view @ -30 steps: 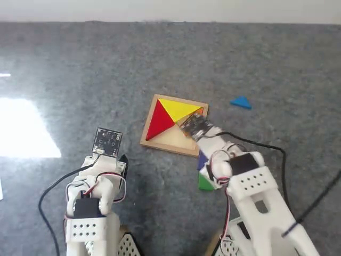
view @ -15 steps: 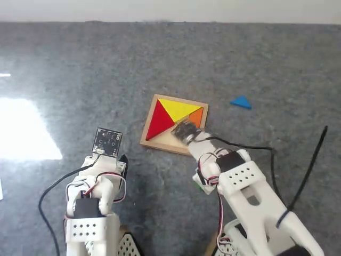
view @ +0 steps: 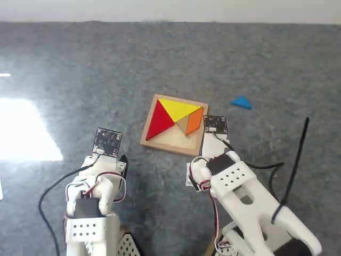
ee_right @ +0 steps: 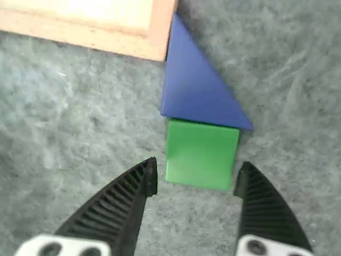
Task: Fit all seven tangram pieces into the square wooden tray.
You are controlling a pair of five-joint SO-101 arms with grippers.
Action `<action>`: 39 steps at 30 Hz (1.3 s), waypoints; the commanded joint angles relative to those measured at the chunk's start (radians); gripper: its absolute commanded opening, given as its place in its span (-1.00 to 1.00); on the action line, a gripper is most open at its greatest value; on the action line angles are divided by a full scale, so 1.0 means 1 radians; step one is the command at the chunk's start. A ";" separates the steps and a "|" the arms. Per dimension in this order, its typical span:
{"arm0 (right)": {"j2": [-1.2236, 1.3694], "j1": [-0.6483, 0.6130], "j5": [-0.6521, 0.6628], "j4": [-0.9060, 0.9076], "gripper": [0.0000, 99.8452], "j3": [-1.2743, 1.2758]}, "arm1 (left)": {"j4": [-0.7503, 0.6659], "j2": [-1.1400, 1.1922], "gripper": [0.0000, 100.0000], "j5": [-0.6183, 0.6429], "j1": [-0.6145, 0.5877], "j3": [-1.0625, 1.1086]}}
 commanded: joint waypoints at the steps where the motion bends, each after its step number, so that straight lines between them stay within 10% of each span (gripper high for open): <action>1: 0.077 -0.002 -0.015 -0.045 -0.48 -0.043 | 0.000 -0.015 -0.70 -0.012 -0.006 -0.008; 23: 0.185 0.117 0.147 -0.137 -0.99 -0.040 | 0.000 -0.015 -0.70 -0.012 -0.006 -0.008; 34: -0.062 0.358 1.022 -0.084 -0.99 -0.109 | 0.000 -0.015 -0.70 -0.012 -0.006 -0.008; 39: -0.125 0.354 1.054 0.107 -0.99 -0.345 | 0.000 -0.015 -0.70 -0.012 -0.006 -0.008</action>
